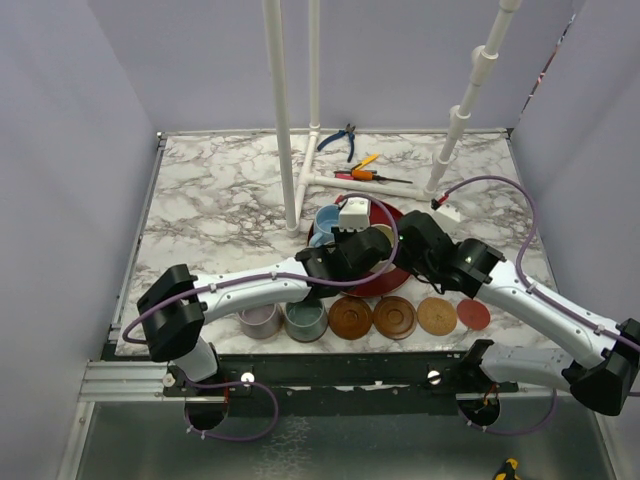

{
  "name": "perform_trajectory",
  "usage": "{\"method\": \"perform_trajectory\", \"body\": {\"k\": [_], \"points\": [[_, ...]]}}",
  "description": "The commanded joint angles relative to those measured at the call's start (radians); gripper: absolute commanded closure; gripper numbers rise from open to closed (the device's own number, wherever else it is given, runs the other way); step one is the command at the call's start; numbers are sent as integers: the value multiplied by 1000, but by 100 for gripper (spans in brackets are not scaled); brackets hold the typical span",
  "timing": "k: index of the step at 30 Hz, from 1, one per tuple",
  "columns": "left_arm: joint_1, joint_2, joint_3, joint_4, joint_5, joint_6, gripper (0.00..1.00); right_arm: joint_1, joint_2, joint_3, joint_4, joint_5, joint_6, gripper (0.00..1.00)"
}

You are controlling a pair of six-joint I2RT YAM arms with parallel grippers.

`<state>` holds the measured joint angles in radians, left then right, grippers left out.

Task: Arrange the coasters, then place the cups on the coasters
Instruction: Place the cup on the coaster.

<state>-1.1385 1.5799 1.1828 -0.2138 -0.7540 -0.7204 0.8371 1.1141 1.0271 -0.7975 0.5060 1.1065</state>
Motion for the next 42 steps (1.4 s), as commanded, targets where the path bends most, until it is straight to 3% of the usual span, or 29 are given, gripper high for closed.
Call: {"method": "perform_trajectory", "body": {"k": [1, 10, 18, 28, 38, 42], "points": [[29, 21, 75, 76, 17, -42, 100, 7, -20, -17, 15, -56, 17, 71], [53, 72, 121, 89, 29, -69, 100, 7, -60, -42, -31, -42, 33, 60], [77, 36, 73, 115, 99, -44, 100, -14, -114, 26, -104, 78, -30, 32], [77, -98, 1, 133, 226, 89, 100, -267, -84, 94, 41, -174, -316, 29], [77, -238, -82, 130, 417, 294, 100, -279, -57, 220, 99, -163, -498, 28], [74, -283, -105, 105, 536, 349, 100, -296, -65, 226, 129, -138, -557, 21]]}}
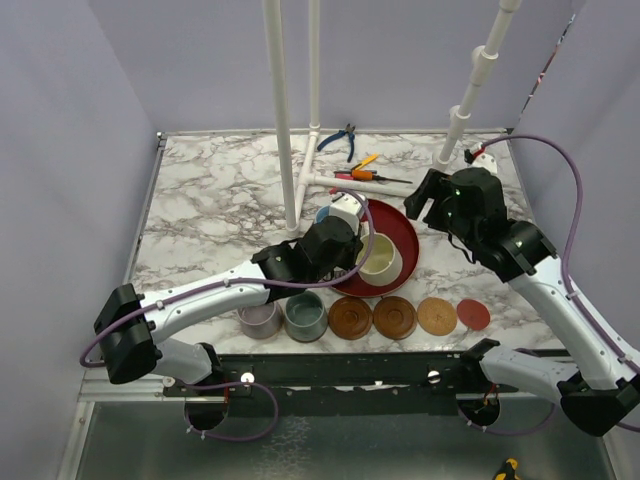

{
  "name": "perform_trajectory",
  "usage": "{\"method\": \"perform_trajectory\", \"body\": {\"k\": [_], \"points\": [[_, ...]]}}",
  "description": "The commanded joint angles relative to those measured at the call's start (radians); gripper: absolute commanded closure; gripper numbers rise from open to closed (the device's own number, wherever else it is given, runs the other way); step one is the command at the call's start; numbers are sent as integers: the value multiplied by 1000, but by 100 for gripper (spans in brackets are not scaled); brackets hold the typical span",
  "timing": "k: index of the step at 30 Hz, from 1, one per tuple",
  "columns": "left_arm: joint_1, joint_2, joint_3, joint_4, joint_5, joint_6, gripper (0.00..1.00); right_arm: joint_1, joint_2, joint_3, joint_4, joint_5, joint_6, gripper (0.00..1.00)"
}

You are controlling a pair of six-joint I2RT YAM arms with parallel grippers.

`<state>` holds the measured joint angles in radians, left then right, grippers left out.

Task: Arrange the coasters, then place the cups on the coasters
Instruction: Place the cup on the coaster.

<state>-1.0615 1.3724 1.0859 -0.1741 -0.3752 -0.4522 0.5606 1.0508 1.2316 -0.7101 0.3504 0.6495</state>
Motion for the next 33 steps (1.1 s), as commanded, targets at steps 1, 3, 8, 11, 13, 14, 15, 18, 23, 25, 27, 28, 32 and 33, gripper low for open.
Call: {"method": "perform_trajectory", "body": {"k": [1, 3, 8, 11, 13, 14, 15, 18, 23, 25, 27, 28, 32, 33], "points": [[-11, -79, -6, 51, 173, 99, 100, -36, -2, 19, 48, 17, -114, 20], [-33, -76, 8, -5, 165, 133, 100, -105, -1, 5, 77, -43, -140, 19], [-100, -95, -28, -52, 103, 114, 100, -335, 14, -72, 182, -330, -150, 19], [-154, -107, -60, -61, 40, 86, 100, -394, 28, -105, 216, -422, -142, 19], [-198, -107, -79, -63, 3, 68, 100, -414, 35, -118, 231, -448, -135, 19], [-214, -106, -90, -63, -13, 59, 100, -421, 35, -125, 238, -453, -132, 19], [-229, -106, -101, -61, -27, 49, 100, -424, 35, -131, 244, -457, -130, 19], [-264, -101, -130, -65, -62, 42, 100, -433, 36, -147, 258, -463, -124, 19], [-281, -82, -165, -68, -121, 28, 100, -439, 38, -172, 276, -487, -108, 20], [-281, -75, -170, -70, -158, 29, 100, -441, 37, -179, 283, -493, -103, 20], [-280, -65, -167, -71, -170, 27, 100, -443, 37, -183, 285, -495, -101, 20], [-280, -61, -168, -71, -180, 21, 100, -442, 37, -184, 285, -497, -102, 20], [-278, -45, -168, -71, -193, 5, 100, -444, 34, -185, 285, -503, -100, 20], [-277, -42, -170, -71, -191, 2, 100, -444, 33, -187, 286, -506, -99, 20]]}}
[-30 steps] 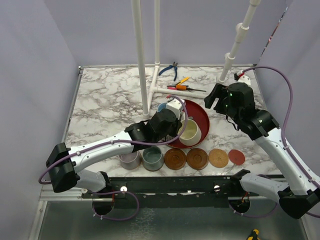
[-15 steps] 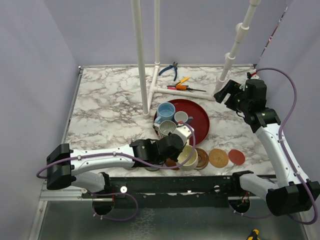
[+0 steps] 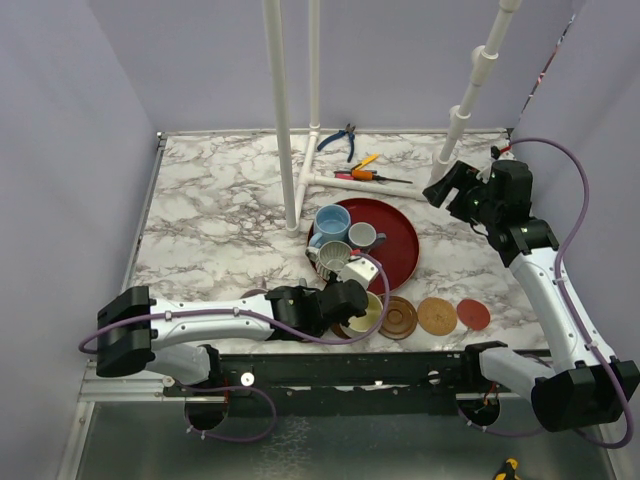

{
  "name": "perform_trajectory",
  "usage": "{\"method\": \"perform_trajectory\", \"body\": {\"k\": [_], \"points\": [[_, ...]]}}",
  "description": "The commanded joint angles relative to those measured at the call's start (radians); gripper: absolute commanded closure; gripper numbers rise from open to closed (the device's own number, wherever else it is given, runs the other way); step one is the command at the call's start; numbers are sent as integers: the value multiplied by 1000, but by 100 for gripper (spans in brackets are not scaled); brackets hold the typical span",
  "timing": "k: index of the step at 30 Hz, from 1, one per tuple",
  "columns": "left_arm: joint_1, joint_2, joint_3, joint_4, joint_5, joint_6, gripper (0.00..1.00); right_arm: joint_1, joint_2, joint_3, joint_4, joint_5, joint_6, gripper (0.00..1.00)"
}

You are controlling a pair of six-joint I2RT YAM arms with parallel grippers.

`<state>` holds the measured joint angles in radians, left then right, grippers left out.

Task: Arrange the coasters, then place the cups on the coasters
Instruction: Place the cup on the coaster.

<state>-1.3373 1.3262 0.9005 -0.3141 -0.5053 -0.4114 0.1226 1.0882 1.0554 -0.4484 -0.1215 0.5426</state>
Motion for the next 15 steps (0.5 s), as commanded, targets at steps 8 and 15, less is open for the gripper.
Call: {"method": "perform_trajectory", "body": {"k": [8, 15], "points": [[28, -5, -14, 74, -46, -33, 100, -8, -10, -21, 22, -42, 12, 20], [36, 2, -25, 87, -17, -9, 100, -8, -7, -23, 23, -53, 20, 20]]}}
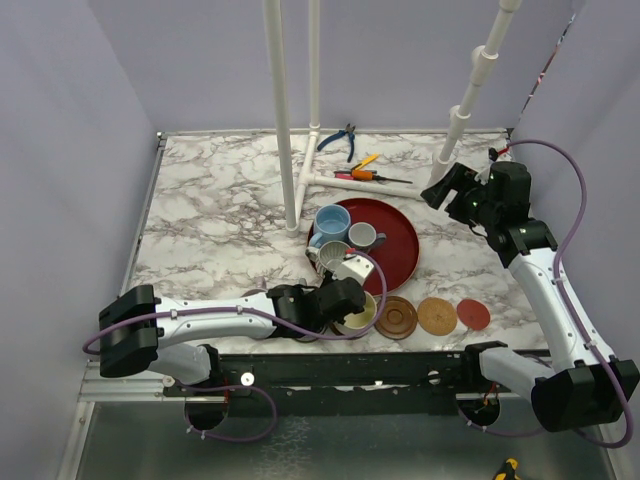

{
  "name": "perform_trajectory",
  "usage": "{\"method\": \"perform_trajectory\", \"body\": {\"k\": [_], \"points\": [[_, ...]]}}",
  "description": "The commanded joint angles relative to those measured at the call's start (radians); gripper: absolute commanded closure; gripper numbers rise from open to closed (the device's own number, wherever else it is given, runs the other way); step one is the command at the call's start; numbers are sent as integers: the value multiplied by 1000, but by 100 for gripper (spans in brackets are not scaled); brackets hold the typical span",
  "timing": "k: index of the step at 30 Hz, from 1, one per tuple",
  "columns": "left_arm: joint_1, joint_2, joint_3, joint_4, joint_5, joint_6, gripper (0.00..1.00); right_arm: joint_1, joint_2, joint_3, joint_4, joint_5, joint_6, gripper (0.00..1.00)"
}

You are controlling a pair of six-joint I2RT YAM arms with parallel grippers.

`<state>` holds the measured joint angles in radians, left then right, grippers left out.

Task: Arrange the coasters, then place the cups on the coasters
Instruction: Place the cup on the coaster.

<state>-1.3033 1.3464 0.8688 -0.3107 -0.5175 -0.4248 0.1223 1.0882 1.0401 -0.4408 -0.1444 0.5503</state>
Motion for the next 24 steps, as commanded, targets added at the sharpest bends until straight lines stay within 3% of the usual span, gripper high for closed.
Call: {"method": "perform_trajectory", "body": {"k": [1, 24], "points": [[4, -18, 5, 84, -6, 4, 100, -7, -5, -7, 16, -31, 13, 20], [58, -31, -25, 120, 92, 16, 100, -9, 7, -27, 28, -59, 26, 20]]}}
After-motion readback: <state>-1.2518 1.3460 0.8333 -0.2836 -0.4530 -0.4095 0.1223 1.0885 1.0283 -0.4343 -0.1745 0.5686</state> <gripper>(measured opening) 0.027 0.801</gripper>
